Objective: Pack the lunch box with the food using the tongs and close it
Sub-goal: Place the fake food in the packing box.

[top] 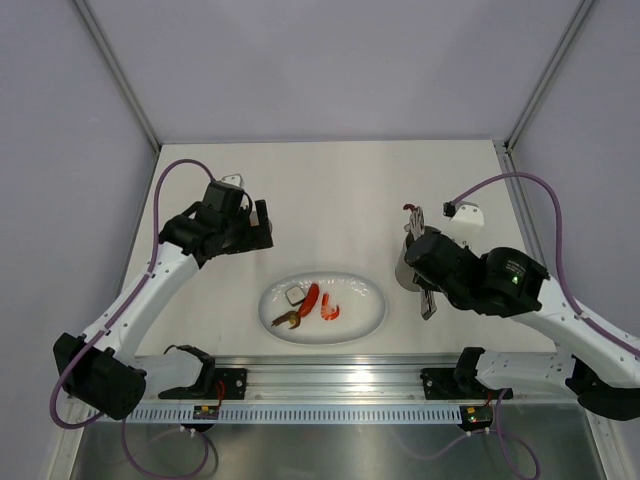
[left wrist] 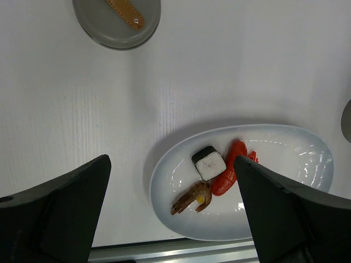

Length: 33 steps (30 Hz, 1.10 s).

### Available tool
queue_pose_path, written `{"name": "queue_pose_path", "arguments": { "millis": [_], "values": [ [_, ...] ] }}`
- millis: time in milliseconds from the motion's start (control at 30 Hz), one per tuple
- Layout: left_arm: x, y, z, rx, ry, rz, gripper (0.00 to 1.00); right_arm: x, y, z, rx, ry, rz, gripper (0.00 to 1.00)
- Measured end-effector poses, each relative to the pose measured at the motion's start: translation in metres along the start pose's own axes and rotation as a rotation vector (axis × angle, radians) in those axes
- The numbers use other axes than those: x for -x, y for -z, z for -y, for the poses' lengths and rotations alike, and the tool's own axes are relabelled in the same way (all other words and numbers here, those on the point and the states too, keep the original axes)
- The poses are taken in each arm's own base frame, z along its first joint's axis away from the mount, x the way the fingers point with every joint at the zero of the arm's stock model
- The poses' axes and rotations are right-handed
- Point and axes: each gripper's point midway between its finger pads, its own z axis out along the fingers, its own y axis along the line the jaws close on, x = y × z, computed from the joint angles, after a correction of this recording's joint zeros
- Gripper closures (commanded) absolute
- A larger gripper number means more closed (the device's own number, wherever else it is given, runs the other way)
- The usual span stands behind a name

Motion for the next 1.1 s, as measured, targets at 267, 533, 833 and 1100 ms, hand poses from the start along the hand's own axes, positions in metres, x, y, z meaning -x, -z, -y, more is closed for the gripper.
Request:
{"name": "queue_pose_path", "arguments": {
  "millis": [267,533,833,1100],
  "values": [
    [0.001,-0.001,0.003,-0.013,0.001,-0.002,0.01,-0.022,-0.013,0.014,-0.056,-0.009,-0.045,0.74],
    [0.000,-0.001,0.004,-0.018,0.000,-0.006,0.01,-0.031,-0.012,0.022,-0.050,-0.051,-0.059,0.73],
    [-0.001,-0.002,0.005,-0.020,0.000,-0.011,0.01,-0.043,-0.016,0.028,-0.068,-0.048,-0.087,0.71],
    [0.000,-0.002,0.005,-0.020,0.000,-0.011,0.01,-0.047,-0.017,0.032,-0.069,-0.057,-0.096,0.61]
  ]
}}
